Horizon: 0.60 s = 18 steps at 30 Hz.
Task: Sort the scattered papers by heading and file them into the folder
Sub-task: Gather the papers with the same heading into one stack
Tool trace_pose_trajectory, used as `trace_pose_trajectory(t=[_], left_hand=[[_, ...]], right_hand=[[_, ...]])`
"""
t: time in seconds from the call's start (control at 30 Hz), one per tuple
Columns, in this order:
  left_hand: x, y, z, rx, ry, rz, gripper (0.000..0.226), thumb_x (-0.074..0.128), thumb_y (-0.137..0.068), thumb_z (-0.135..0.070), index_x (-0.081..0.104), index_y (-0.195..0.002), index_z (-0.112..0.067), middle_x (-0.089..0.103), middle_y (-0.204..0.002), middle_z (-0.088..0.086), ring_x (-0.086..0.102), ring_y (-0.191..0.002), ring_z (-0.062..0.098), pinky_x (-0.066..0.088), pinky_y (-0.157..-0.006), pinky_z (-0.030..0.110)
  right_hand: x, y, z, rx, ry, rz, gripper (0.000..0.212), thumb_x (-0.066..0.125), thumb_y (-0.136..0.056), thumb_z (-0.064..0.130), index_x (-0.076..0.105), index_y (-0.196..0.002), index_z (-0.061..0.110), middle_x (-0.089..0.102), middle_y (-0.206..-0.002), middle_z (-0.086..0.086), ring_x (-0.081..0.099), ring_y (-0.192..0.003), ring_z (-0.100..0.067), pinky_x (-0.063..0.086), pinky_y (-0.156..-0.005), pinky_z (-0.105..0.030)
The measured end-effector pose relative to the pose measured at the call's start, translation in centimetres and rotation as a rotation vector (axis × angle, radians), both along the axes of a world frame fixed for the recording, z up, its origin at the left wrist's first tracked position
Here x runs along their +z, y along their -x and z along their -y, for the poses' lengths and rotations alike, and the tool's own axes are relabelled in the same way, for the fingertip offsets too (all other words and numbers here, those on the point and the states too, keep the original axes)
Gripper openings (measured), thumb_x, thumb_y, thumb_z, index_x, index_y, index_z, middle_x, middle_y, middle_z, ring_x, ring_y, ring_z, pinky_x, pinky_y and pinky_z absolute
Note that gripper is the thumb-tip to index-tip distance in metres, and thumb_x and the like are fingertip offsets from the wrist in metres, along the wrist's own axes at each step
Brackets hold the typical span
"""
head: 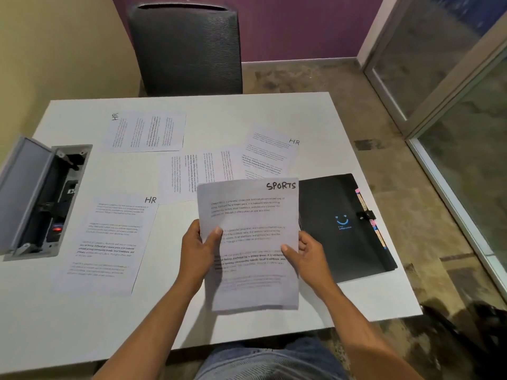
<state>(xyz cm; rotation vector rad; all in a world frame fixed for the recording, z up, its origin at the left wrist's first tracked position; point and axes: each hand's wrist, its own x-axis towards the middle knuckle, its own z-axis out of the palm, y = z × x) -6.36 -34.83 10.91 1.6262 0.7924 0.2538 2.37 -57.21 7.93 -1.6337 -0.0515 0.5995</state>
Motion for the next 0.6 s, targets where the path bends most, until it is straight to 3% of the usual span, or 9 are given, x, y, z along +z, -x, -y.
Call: trace_pose_trajectory(t=[0.2,0.4,0.6], left_hand=[[-0.3,-1.3,2.5,0.017,0.012,-0.057,0.008,0.067,-0.091,-0.024,0.066,-0.099,-0.022,0.073,-0.096,-0.002,0.070,-0.089,0.022,0.057,-0.078,0.042],[0.0,-3.7,8.6,0.123,0.058,-0.056,0.010,0.068,-0.089,-0.009,0.063,-0.096,-0.013,0.069,-0.073,0.003,0.066,-0.063,0.014,0.057,-0.062,0.030],[-2.7,-6.5,14.3,0.180,0.076,-0.079,0.004,0.062,-0.091,0.000,0.064,-0.093,-0.002,0.068,-0.080,0.016,0.072,-0.071,0.026,0.060,-0.066,0.036]], right_hand=[[-0.1,-2.6,4.2,0.064,0.009,-0.079,0.024,0.067,-0.091,0.006,0.063,-0.114,0.010,0.074,-0.112,0.002,0.072,-0.100,-0.016,0.061,-0.080,-0.034],[-0.8,-6.2,11.1,0.080,0.033,-0.152,0.021,0.066,-0.092,0.010,0.064,-0.112,0.014,0.074,-0.111,0.004,0.073,-0.098,-0.016,0.061,-0.078,-0.034],[-2.8,-9.0,18.7,-0.003,0.005,-0.186,0.021,0.065,-0.091,0.002,0.065,-0.110,0.010,0.076,-0.109,-0.002,0.072,-0.102,-0.023,0.058,-0.090,-0.043]])
